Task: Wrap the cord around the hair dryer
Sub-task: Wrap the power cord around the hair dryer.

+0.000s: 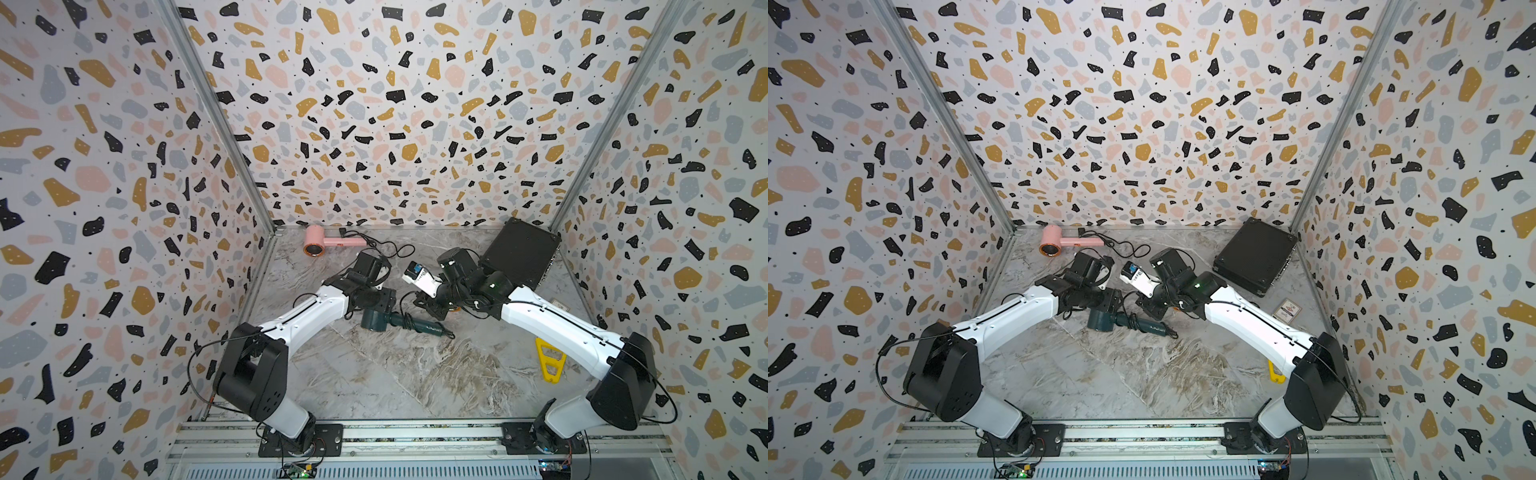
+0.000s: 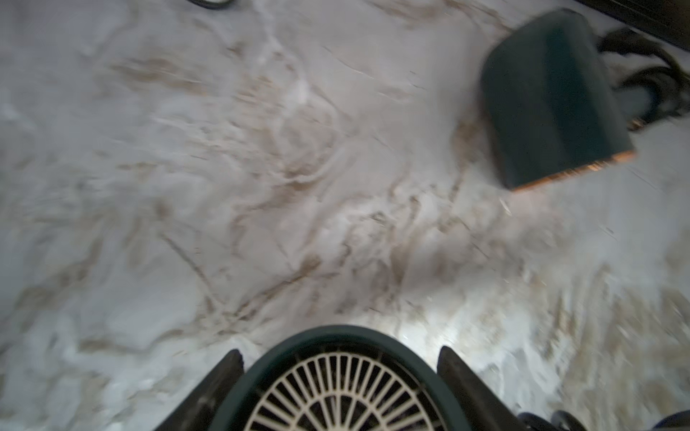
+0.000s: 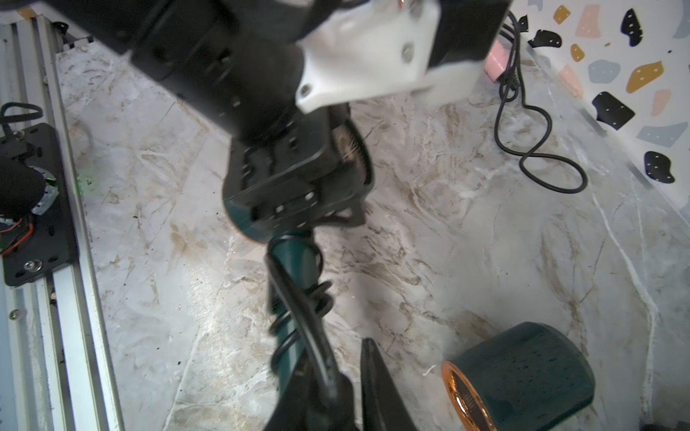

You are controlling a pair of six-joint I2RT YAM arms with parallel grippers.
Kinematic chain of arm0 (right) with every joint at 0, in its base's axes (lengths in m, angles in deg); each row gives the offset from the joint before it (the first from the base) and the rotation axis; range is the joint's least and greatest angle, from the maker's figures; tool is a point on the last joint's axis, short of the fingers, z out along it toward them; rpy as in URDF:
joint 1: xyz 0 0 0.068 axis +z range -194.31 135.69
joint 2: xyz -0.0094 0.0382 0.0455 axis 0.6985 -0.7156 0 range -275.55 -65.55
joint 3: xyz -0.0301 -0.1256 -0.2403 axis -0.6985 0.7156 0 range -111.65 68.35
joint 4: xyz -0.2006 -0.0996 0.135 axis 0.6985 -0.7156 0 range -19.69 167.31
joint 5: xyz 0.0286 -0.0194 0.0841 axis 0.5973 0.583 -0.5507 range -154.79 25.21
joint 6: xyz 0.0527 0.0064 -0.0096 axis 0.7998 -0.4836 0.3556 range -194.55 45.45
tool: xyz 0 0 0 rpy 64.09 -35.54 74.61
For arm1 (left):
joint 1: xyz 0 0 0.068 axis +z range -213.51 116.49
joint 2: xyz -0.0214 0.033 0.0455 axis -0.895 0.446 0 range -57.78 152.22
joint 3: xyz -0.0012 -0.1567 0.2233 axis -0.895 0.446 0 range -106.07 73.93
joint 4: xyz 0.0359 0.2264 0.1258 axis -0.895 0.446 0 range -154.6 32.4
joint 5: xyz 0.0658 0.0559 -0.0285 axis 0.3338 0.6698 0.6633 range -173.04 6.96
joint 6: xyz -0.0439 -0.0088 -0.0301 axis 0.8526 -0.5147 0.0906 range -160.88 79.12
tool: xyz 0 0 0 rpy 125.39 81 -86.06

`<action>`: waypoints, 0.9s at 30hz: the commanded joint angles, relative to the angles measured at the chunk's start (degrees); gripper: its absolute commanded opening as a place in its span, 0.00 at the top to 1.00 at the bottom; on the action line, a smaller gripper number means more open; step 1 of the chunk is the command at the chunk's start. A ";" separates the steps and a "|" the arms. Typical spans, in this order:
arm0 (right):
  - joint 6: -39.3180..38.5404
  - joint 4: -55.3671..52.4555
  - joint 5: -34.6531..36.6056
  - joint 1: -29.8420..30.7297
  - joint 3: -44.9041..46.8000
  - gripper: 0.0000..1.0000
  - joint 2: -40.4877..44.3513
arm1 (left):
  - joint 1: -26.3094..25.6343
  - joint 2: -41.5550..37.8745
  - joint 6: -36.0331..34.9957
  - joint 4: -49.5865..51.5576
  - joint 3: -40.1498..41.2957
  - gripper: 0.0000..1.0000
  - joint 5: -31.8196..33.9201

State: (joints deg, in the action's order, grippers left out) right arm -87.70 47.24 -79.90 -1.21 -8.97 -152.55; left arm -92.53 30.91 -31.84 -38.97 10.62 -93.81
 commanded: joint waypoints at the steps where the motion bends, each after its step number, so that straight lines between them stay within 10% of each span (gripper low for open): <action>1: -2.80 -2.53 -3.27 -2.57 -3.14 1.00 0.27 | -0.85 -4.99 -5.74 -1.50 2.30 1.00 -19.95; 12: 1.61 8.20 -22.04 -11.69 6.08 1.00 3.25 | 2.73 -11.68 24.70 -45.90 18.95 1.00 -43.81; 27: 19.81 38.56 -24.61 -12.94 23.70 1.00 7.01 | 3.23 -5.45 52.44 -74.91 26.49 1.00 -20.28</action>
State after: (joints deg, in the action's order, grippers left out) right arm -73.14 76.99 -104.19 -13.98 13.08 -147.98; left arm -89.55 25.68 14.15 -103.56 36.28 -120.25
